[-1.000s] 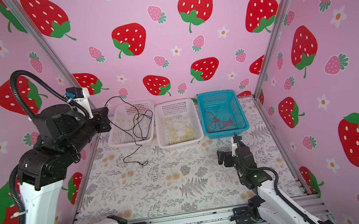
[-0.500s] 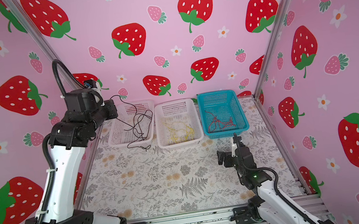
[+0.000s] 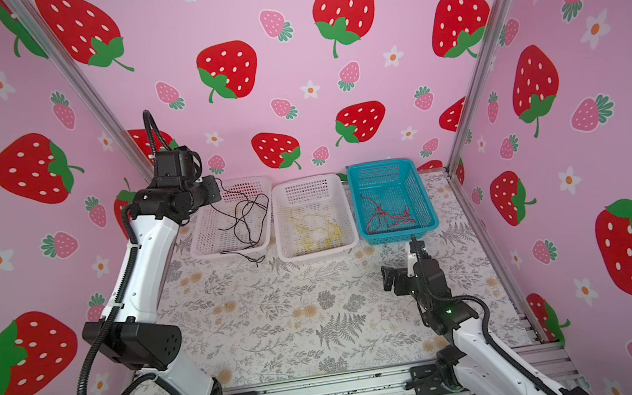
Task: Untangle the cables
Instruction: 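Lower the black wire into the farthest white basket with the left gripper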
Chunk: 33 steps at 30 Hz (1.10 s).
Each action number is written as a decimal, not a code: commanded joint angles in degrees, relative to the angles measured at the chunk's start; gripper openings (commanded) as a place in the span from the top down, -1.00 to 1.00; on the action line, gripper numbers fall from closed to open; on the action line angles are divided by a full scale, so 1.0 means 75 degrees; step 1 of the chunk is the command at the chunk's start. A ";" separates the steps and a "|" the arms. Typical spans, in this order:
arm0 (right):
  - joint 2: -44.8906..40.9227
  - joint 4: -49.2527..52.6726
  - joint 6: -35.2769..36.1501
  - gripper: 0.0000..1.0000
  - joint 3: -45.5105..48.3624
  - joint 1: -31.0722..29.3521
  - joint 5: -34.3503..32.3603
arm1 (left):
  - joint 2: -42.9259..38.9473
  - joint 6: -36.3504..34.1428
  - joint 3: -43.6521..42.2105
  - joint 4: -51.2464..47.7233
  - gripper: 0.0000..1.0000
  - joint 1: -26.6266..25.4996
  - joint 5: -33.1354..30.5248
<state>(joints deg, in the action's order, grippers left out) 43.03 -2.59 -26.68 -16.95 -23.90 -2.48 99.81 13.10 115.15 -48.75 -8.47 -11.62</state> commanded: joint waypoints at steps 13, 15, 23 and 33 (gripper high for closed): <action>0.0016 -0.0197 0.0123 -0.99 0.0104 -0.0058 0.0108 | 0.0990 0.0493 0.0179 -0.0460 0.32 0.0350 0.0478; 0.0011 -0.0188 0.0123 -0.99 0.0098 -0.0065 0.0102 | 0.0935 0.0561 0.0220 -0.0517 0.27 0.0379 0.0553; 0.0040 -0.0211 0.0129 -0.99 0.0104 -0.0067 0.0131 | -0.0341 0.1208 -0.1009 -0.0116 -0.11 0.0385 0.1219; 0.0084 -0.0257 0.0112 -0.99 0.0127 -0.0116 0.0175 | -0.3422 0.3841 -0.5820 0.1850 -0.21 0.0362 0.1721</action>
<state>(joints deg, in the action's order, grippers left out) 43.27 -3.53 -26.61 -16.93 -24.27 -1.78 76.55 32.34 77.10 -39.11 -5.78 0.73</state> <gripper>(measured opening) 0.993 0.601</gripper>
